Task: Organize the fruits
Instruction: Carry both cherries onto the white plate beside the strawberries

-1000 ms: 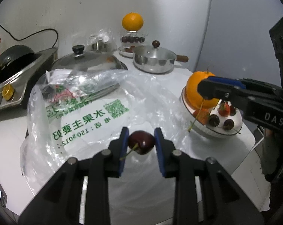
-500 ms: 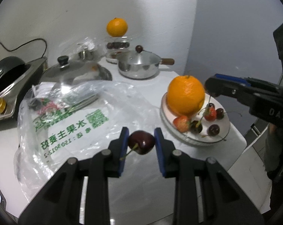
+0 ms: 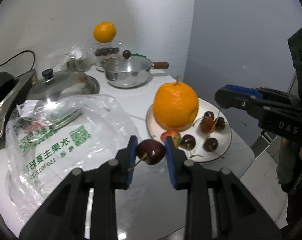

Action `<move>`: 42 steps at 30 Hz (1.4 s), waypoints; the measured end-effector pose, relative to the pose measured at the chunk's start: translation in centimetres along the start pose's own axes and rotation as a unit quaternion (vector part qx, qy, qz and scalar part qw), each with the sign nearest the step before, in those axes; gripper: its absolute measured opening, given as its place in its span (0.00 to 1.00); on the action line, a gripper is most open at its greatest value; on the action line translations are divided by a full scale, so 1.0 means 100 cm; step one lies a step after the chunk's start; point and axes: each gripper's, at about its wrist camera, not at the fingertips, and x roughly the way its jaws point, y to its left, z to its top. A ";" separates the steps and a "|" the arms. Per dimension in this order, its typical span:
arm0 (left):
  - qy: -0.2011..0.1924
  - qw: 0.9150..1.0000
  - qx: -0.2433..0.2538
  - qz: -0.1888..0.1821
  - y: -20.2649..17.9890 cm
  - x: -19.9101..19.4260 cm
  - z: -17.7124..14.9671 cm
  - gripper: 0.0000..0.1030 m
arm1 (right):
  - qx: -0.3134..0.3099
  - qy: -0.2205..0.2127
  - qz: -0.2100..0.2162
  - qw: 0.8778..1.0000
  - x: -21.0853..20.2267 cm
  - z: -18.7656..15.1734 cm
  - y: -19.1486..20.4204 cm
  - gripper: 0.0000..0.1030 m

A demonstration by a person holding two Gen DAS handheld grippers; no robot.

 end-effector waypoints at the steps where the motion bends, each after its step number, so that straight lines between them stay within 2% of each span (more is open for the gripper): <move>1: 0.002 1.000 0.002 -0.001 -0.003 0.002 0.001 0.28 | 0.002 0.000 -0.001 1.000 0.000 -0.001 -0.003 0.29; 24: 0.033 0.998 0.038 -0.032 -0.063 0.041 0.003 0.28 | 0.042 0.005 -0.012 0.999 -0.011 -0.026 -0.054 0.29; 42: 0.059 0.997 0.043 -0.033 -0.077 0.067 -0.001 0.28 | 0.059 0.039 0.016 0.997 0.017 -0.053 -0.068 0.29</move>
